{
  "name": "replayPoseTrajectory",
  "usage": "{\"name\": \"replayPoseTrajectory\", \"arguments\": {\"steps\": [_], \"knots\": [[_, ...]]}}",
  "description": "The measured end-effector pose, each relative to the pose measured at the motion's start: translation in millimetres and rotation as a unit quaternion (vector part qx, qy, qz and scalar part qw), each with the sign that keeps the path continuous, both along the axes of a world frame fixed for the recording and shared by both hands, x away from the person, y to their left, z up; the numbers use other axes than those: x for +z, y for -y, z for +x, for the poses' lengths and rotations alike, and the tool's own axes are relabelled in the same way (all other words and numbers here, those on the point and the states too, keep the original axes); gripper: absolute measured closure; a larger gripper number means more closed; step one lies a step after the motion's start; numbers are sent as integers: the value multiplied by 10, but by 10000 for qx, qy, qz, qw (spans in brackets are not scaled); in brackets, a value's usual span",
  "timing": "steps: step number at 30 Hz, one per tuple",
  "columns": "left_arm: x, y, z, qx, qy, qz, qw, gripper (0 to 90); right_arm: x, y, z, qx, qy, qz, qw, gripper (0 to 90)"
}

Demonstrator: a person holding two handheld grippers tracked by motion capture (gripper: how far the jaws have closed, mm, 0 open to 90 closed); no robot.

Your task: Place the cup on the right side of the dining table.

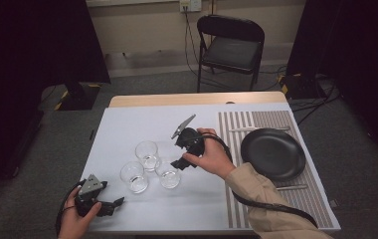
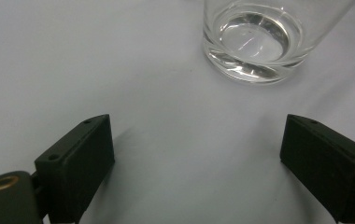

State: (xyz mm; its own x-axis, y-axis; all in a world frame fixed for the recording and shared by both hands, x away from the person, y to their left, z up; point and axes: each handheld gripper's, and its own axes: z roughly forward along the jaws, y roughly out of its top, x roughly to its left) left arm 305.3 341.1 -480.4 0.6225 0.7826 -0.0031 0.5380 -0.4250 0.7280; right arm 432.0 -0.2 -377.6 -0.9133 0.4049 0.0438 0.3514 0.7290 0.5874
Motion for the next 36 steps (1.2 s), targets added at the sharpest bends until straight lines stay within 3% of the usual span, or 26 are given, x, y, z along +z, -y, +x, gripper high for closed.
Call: {"name": "replayPoseTrajectory", "arguments": {"steps": [36], "knots": [[-1,0,0,-6,3,-5,10000,90,-119,-150,82,18,-31,-41,10000,166]]}}
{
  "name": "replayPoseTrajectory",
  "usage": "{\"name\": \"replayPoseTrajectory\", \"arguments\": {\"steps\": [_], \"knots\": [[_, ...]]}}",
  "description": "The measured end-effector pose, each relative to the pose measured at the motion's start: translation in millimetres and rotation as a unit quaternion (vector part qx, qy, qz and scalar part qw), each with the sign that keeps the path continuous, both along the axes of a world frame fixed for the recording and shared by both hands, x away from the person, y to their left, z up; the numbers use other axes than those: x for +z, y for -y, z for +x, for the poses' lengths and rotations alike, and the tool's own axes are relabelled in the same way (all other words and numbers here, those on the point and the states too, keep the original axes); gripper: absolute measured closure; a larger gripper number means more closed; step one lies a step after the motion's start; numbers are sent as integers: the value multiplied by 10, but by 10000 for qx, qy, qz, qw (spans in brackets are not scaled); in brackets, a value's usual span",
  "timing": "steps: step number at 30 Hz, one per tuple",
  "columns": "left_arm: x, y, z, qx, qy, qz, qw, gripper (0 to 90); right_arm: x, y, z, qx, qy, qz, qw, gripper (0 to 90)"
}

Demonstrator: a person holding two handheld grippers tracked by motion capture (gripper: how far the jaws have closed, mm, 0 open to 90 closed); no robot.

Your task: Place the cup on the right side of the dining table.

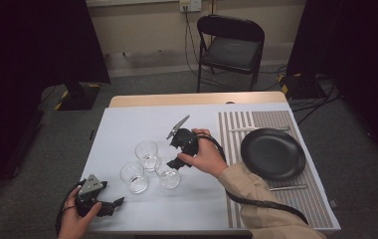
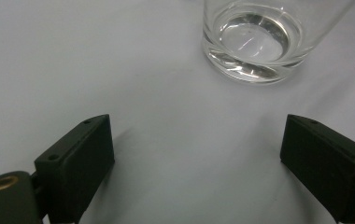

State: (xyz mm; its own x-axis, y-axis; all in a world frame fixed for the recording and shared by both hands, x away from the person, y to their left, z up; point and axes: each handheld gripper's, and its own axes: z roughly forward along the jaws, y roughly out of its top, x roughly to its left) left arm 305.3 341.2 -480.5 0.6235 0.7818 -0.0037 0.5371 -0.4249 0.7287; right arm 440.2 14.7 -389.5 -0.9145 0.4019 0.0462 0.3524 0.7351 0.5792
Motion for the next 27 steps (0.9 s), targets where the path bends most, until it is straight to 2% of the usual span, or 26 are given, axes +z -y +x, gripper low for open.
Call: {"name": "replayPoseTrajectory", "arguments": {"steps": [27], "knots": [[0,0,0,0,-1,-3,10000,89,-136,-123,-4,47,-45,-71,10000,190]]}}
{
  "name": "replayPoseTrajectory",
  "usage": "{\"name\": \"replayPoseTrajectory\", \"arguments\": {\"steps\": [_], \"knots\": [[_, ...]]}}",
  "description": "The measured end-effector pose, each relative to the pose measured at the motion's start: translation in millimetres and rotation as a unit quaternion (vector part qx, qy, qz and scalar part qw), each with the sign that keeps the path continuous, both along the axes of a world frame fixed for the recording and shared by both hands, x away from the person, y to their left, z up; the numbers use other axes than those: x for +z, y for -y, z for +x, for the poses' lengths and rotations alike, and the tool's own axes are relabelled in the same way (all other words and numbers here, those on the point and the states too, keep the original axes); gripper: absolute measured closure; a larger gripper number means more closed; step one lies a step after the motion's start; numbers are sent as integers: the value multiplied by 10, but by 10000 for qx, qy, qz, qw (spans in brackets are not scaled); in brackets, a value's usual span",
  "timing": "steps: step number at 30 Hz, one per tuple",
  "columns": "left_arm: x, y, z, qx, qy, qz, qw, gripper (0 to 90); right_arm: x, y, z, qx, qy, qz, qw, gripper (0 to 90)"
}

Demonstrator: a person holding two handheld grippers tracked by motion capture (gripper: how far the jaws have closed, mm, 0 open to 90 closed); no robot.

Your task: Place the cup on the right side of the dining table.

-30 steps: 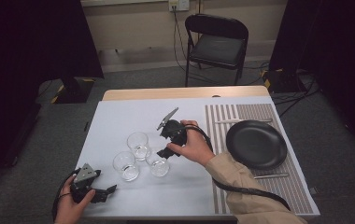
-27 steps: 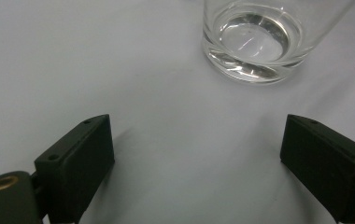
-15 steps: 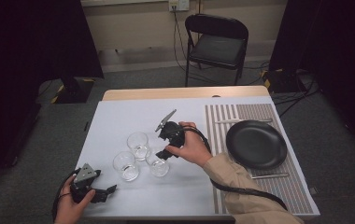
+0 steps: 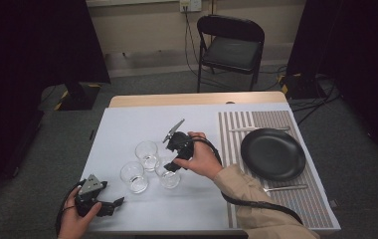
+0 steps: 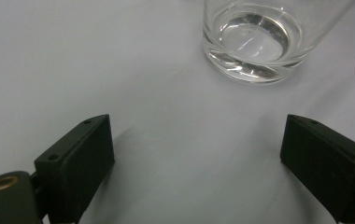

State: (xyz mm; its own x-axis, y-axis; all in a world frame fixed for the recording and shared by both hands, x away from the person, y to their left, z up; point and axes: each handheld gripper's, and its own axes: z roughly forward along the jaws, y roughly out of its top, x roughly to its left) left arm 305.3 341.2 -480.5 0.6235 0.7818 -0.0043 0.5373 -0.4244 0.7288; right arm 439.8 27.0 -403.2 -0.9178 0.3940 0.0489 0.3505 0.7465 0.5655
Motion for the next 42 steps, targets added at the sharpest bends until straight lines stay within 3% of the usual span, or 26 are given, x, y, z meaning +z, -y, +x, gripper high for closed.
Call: {"name": "replayPoseTrajectory", "arguments": {"steps": [29,42], "knots": [[1,0,0,2,-2,7,10000,89,-113,-21,-6,24,-159,-151,9998,338],[1,0,0,-1,-5,7,10000,89,-128,-33,-8,142,-252,-229,9993,488]]}}
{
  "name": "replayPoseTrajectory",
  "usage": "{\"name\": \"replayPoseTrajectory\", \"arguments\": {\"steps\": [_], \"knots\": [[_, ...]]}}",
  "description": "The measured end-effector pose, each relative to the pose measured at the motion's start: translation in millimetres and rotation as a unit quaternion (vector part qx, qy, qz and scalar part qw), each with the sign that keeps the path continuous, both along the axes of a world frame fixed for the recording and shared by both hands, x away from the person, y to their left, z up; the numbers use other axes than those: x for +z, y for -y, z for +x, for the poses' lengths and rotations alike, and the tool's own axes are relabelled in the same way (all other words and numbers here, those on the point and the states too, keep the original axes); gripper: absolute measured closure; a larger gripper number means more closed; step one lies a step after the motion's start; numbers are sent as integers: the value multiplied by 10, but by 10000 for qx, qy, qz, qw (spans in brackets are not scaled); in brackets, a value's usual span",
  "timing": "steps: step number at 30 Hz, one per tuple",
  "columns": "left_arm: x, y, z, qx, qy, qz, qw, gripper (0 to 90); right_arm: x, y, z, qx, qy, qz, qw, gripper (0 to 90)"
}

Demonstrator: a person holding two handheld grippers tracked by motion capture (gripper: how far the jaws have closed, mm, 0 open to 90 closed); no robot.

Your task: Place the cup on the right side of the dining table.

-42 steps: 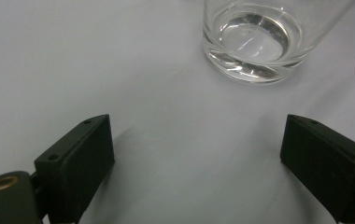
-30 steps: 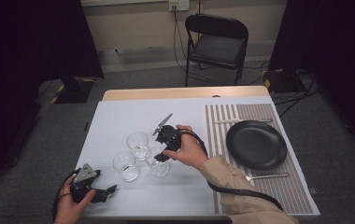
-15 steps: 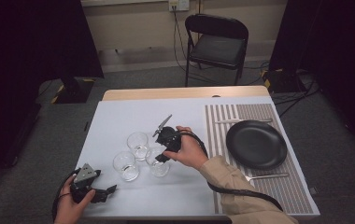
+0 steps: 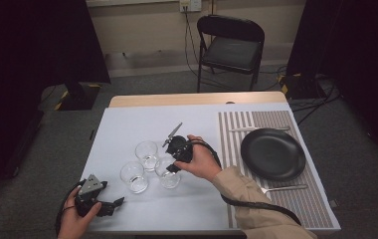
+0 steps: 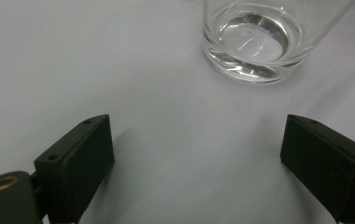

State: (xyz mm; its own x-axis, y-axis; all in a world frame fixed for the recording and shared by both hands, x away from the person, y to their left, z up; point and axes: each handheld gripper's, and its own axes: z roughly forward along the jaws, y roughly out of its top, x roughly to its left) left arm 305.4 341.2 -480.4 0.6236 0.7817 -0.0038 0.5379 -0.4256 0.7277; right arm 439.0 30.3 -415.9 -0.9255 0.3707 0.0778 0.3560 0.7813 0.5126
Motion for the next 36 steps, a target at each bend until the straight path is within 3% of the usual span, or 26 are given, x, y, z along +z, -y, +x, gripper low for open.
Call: {"name": "replayPoseTrajectory", "arguments": {"steps": [11,22,27,31,36], "knots": [[-1,0,-1,-1,7,-4,10000,88,-20,-17,-31,170,-153,-91,9997,617],[0,1,0,1,2,-2,10000,88,-85,140,-34,160,-271,-216,9993,737],[0,1,-1,3,2,3,10000,88,-111,205,-44,107,-323,-132,9993,786],[-1,1,-1,1,4,1,10000,88,-102,219,-66,24,-465,86,9989,853],[-2,0,0,-2,5,-7,10000,88,-93,197,-92,-35,-432,71,9990,853]]}}
